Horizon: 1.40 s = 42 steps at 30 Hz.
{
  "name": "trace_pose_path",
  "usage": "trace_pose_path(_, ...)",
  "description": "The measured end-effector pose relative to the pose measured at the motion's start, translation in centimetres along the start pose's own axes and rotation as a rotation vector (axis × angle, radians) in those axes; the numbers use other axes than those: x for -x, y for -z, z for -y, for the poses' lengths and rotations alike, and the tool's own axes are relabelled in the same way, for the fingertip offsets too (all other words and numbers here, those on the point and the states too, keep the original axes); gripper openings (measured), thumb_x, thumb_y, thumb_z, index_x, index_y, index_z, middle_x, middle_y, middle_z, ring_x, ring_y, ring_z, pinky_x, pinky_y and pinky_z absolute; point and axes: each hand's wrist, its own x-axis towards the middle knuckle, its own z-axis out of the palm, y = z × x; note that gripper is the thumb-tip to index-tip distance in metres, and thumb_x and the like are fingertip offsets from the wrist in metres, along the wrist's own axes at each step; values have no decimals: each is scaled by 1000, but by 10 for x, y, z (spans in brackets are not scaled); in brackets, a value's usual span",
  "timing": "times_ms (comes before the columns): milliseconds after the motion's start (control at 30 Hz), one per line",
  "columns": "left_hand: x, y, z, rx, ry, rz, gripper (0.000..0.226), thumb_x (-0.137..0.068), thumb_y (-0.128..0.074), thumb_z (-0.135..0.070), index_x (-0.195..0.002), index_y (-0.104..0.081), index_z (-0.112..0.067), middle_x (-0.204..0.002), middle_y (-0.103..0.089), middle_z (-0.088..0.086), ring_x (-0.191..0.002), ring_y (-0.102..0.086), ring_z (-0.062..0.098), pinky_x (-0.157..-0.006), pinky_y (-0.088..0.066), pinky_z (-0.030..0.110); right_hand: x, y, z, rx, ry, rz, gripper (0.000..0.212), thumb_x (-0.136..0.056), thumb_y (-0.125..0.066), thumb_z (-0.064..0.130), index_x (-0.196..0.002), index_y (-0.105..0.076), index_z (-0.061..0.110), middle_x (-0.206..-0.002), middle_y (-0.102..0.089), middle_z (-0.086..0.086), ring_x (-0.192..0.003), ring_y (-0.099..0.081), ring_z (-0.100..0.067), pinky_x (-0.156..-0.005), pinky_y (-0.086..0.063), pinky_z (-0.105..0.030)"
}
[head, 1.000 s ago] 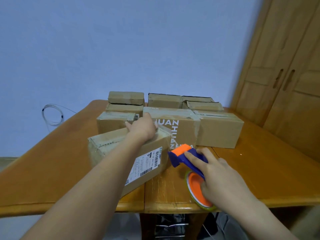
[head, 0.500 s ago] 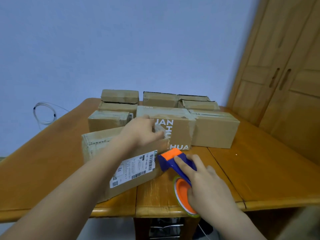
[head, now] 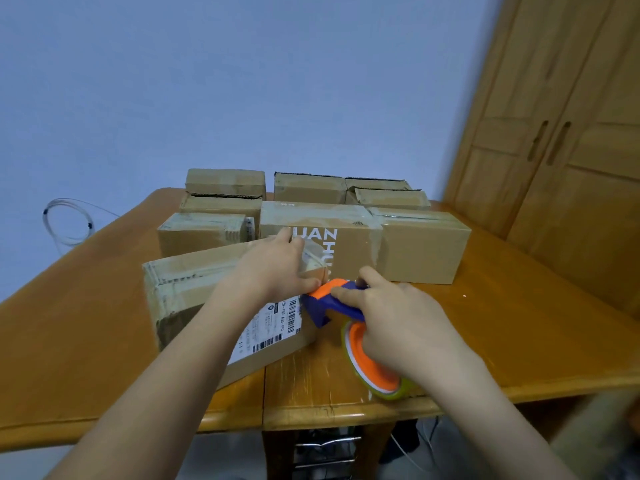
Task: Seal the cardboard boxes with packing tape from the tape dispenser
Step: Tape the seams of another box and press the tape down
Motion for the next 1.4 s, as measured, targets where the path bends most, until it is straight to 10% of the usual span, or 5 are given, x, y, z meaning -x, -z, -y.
trace_pose_path(600,0,3,-3,11,27,-1,61,-88,-57,-49,-132,-42,-10,-142,-35,9,-113,-53,26,-85,-45,36,-53,65,0,179,141,210,51,-88,-42,4,-121,-63,36,-77,-51,6,-59,-44,-14,-47,-33,-25)
trace_pose_path(1100,6,4,-7,0,47,22,69,-87,-55,-54,-134,-40,-7,-140,-36,11,-112,-53,27,-87,-44,37,-26,42,4,489,283,17,34,-98,-42,11,-124,-57,28,-114,-42,-3,-111,-47,-39,-76,-34,-41)
trace_pose_path(1400,6,5,-3,-8,25,23,68,-86,-55,-57,-132,-42,-8,-140,-36,9,-108,-52,24,-78,-42,32,-21,1,-55,50,244,232,66,-89,-41,4,-133,-46,53,-120,-47,2,-111,-51,-26,-80,-46,-37)
